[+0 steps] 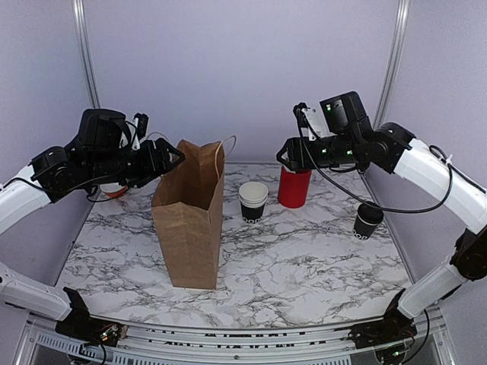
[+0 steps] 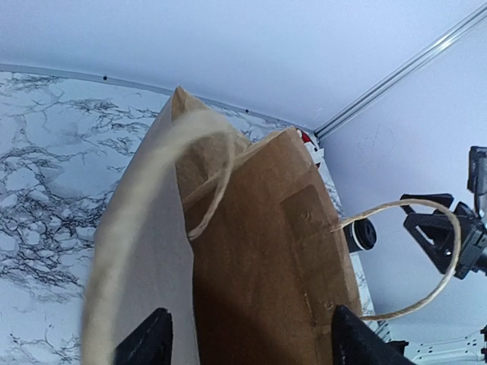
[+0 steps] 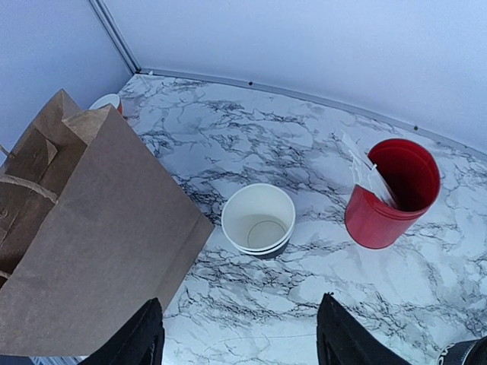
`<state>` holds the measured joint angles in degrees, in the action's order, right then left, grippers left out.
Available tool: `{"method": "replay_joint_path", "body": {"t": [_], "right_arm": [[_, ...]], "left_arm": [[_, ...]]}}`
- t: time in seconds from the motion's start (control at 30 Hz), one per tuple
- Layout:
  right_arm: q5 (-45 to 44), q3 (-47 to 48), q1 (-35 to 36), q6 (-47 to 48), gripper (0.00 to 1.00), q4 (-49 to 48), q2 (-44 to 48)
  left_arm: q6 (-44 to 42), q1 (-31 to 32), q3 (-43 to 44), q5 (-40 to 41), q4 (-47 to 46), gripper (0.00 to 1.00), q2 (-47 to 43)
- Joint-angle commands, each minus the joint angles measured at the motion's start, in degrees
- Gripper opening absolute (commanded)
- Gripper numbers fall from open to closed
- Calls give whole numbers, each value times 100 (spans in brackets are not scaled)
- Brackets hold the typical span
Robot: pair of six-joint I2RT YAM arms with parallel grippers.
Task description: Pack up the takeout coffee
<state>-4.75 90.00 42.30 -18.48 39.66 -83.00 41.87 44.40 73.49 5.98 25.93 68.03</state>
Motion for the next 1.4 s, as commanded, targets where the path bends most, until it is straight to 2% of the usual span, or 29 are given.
{"method": "replay_joint_path", "body": {"t": [0.0,0.13,0.33,0.47,0.57,0.7,0.83,0.9,1.17,1.37], "right_arm": [[-107,-13,-3,-62,67,158,-66],[-326,-8,-9,-62,67,268,-71],[-541,-138,-125,-77,67,341,30],[-620,-341,-245,-142,67,366,173],[-664,-553,-414,-213,68,420,353],[-632,-874,-805,-313,68,566,645],[-605,-1205,-1288,-349,68,713,953],[-575,-1391,-1487,-377,69,765,1106],[-608,-1968,-2123,-405,70,780,1618],[-890,-2302,-2369,-448,71,732,1833]], "left_arm": [[-545,-27,20,-12,-214,85,-437],[-994,-28,-51,241,-128,99,-853],[-1434,-28,70,1029,92,99,-1347],[-1595,-77,405,1695,310,99,-1310],[-1550,-359,588,1973,492,99,-1172],[-1327,-1312,699,1328,640,99,-830],[-800,-2648,266,-389,282,99,-540],[-540,-3078,-90,-1052,28,99,-401],[-479,-3268,-1421,-1882,-486,99,128],[-464,-3223,-2320,-2100,-885,99,247]]}}
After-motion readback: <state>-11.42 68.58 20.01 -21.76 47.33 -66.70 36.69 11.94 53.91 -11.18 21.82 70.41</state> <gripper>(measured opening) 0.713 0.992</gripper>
